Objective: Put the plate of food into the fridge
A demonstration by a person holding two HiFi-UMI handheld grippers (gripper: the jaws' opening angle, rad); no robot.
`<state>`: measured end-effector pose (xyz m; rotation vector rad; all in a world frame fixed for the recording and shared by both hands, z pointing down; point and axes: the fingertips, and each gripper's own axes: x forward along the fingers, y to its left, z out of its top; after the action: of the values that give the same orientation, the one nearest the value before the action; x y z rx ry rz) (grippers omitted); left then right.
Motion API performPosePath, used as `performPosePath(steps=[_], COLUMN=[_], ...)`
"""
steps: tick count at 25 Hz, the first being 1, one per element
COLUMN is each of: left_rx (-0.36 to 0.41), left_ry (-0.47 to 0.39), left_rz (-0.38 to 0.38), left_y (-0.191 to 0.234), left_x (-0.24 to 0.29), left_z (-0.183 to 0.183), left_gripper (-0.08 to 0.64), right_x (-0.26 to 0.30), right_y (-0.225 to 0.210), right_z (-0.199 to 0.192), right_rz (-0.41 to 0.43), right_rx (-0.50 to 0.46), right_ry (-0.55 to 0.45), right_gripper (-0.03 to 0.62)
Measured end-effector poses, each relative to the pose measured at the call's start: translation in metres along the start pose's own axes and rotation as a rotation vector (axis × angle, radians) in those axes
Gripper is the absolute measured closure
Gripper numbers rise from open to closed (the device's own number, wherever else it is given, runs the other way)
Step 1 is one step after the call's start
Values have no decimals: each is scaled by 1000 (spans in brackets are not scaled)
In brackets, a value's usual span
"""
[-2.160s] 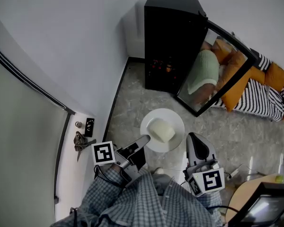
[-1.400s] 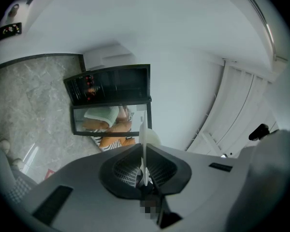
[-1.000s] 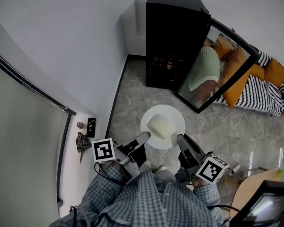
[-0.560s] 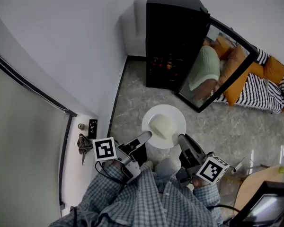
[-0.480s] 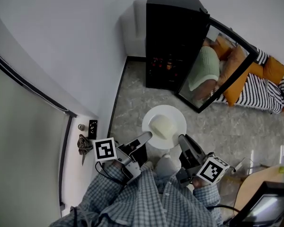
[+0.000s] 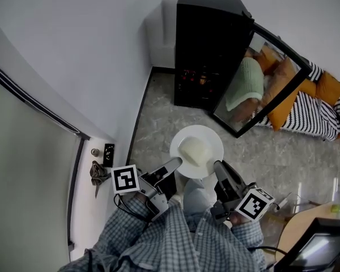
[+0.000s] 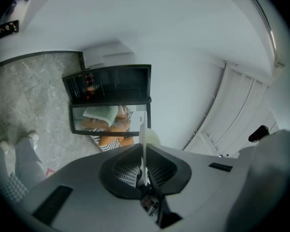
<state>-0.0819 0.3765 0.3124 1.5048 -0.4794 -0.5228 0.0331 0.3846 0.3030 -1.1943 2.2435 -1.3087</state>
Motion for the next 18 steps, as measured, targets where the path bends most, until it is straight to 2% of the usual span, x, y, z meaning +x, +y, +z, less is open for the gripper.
performPosePath(steps=[5,18], left_rx=[-1,6], left_ry=[-9,-68], left_rz=[10,20], left_y=[7,4], left_x=[11,79], left_z=[9,54], left_gripper=[541,541], right_x=[11,57], right_y=[-12,-45], right_z=[7,75], right_rz=[-2,35], right_rx=[-2,-14], right_ry=[20,65], right_gripper=[509,509])
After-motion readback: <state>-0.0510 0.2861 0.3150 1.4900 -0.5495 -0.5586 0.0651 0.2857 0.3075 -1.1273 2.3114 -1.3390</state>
